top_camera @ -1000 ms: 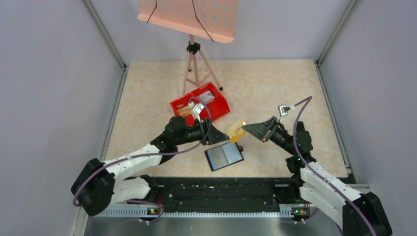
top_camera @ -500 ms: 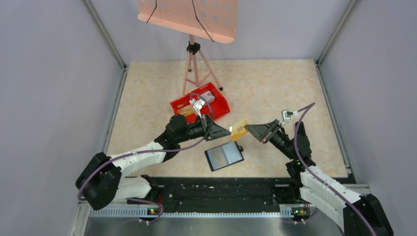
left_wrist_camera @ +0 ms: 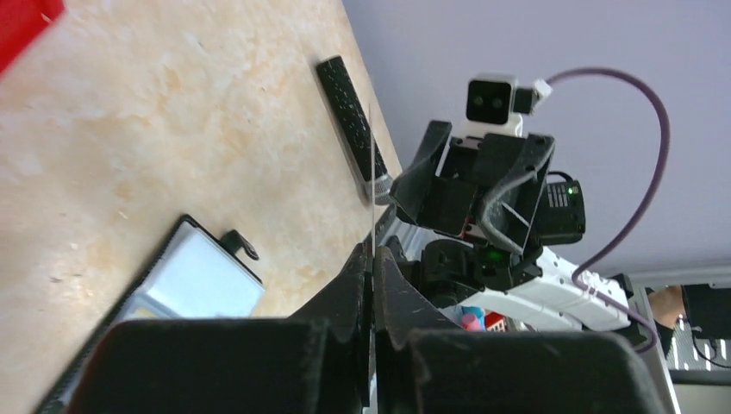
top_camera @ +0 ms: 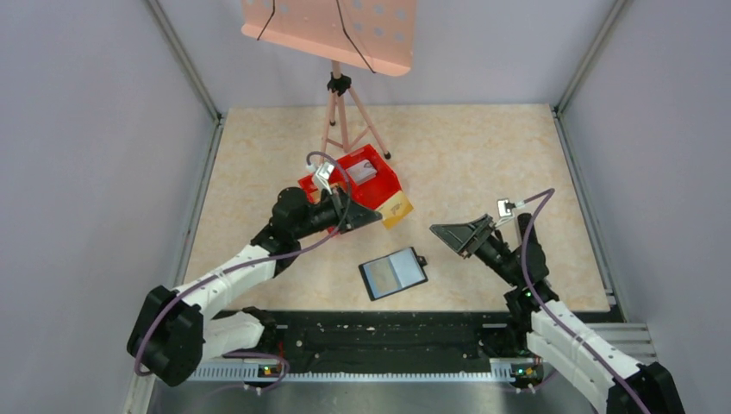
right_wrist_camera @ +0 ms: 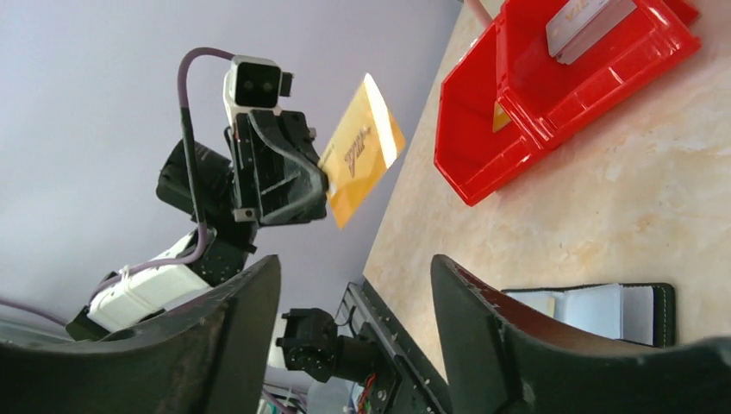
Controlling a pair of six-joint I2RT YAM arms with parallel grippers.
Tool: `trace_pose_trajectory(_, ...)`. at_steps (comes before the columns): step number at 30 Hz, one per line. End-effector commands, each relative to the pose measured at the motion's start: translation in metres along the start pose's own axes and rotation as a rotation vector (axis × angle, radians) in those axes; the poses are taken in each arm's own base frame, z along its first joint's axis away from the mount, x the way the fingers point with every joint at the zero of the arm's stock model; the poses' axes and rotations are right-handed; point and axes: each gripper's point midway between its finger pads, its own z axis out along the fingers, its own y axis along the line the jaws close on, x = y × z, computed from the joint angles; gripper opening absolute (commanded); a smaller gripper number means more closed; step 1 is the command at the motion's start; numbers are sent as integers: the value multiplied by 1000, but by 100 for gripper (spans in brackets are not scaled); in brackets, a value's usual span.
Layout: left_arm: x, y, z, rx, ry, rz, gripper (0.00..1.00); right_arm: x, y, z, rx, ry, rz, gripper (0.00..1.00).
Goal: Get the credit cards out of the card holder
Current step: Place the credit card in the storage box.
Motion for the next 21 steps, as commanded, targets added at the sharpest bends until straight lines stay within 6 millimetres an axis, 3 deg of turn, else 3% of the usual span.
trace_pose_trajectory(1, -25, -18, -16, 45, -16, 121, 0, 2, -1, -4, 25, 10, -81, 68)
trace_pose_trajectory(4, -34, -11, -24, -7, -28, 218, 0, 4, -2, -7, 33, 20, -102, 77)
trace_pose_trajectory(8, -57, 7, -43, -150, -43, 240, 0, 7, -3, -7, 38, 40, -107, 98)
trace_pose_trajectory(12, -83, 27, -65, -239, -63, 183, 0, 8, -4, -6, 41, 53, -109, 98)
trace_pose_trajectory(21, -121, 97, -100, -524, -60, 51, 0, 11, -1, -4, 26, 79, -113, 98)
